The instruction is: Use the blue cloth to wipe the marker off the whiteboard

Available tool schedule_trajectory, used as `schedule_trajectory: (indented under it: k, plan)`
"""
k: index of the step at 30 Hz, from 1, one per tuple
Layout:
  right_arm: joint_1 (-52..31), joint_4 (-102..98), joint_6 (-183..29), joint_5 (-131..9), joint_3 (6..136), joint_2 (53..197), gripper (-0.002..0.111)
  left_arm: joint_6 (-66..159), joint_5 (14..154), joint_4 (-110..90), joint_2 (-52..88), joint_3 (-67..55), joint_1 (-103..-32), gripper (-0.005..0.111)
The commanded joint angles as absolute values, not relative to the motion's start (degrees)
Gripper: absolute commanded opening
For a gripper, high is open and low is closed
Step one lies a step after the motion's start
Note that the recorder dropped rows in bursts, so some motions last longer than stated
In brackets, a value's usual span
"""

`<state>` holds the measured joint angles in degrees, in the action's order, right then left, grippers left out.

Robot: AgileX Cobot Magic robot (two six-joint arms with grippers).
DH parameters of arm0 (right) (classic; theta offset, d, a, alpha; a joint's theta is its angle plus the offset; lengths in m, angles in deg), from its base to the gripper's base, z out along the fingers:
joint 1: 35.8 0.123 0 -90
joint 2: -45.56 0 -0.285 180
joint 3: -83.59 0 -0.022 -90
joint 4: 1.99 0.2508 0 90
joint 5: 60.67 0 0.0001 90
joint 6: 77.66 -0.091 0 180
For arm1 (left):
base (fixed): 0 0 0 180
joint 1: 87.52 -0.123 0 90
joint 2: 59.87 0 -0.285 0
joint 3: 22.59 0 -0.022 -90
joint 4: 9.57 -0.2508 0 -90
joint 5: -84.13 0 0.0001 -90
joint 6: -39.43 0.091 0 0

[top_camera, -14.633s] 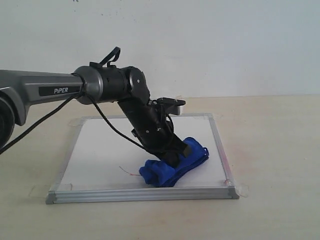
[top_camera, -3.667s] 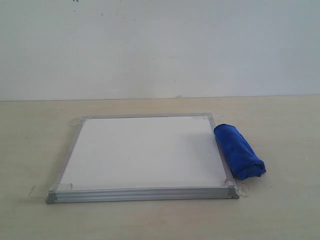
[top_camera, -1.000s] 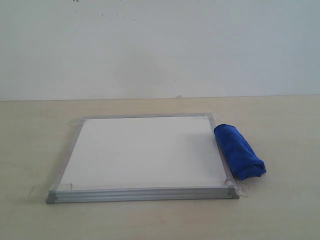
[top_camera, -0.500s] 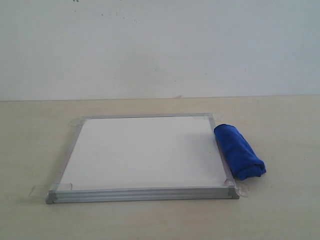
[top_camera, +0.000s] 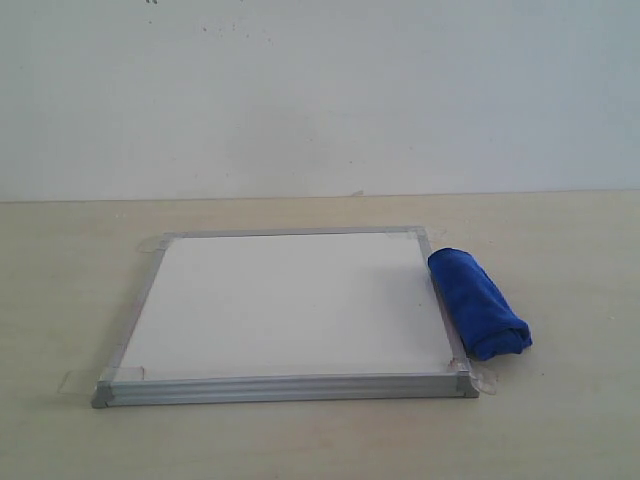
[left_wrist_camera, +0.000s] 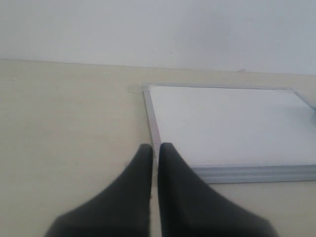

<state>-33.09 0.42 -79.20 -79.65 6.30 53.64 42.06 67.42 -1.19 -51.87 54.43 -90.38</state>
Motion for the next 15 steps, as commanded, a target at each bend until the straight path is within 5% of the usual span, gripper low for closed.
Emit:
schedule_trajectory:
  k: [1,15]
  plan:
    - [-33.5,0.5,-79.0,-79.2,6.4,53.3,0.0,41.7,67.2,-1.5,-52.1,54.6,-90.6,0.004]
    - [-33.5,0.5,-79.0,-79.2,6.4,53.3,0.0,42.0,67.2,-1.5,-52.1,54.6,-90.6,0.004]
